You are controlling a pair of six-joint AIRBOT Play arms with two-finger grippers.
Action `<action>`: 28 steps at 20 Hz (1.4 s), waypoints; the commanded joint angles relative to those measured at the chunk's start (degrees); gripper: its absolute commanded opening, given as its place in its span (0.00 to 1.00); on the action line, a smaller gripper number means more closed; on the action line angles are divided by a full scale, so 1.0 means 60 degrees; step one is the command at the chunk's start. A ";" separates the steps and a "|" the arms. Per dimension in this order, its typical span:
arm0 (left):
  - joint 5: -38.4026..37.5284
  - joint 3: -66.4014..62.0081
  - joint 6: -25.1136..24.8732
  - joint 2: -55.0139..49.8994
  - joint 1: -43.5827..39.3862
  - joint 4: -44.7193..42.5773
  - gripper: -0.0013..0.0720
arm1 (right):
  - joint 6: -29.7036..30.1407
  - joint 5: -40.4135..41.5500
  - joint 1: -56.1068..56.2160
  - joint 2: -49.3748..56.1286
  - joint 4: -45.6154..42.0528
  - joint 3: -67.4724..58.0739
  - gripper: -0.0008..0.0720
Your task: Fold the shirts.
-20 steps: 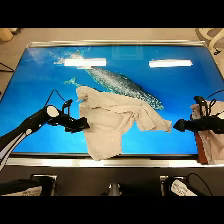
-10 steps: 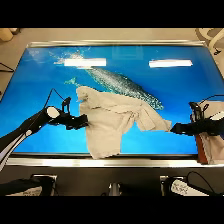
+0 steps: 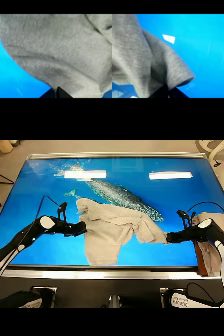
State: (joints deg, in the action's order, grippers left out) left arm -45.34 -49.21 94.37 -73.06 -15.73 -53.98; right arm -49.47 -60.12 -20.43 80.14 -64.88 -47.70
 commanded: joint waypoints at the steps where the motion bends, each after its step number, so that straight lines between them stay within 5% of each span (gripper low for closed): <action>1: 0.0109 -0.0852 -0.1155 0.0889 0.0004 -0.0044 0.06 | 0.0226 -0.0714 0.0076 -0.0831 0.0288 -0.0568 0.04; 9: 0.3687 -0.7621 -0.1734 0.4841 0.1115 -0.1439 0.06 | -0.0430 0.1858 0.0047 -0.6473 0.1333 -0.4586 0.04; 13: 0.2922 -0.8553 -0.1279 0.5639 0.1792 -0.1617 0.06 | -0.1705 0.2903 0.0047 -0.8287 0.0364 -0.5053 0.04; 17: 0.1439 -0.8506 -0.1158 0.5588 0.1949 -0.2113 0.06 | -0.2306 0.0900 0.0047 -0.8502 -0.0055 -0.5053 0.04; 24: -0.0364 -0.6754 -0.1129 0.5271 0.1949 -0.2761 0.06 | -0.1912 -0.4390 0.0051 -0.7049 -0.1009 -0.4328 0.04; 28: -0.0503 -0.2965 -0.1373 0.4998 0.1803 -0.2761 0.06 | -0.1741 -0.4084 0.0058 -0.6430 -0.1024 -0.1406 0.04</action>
State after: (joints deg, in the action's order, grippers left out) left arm -46.41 -80.29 87.22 -42.06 -4.34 -70.26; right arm -60.82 -81.71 -20.12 39.13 -70.13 -66.00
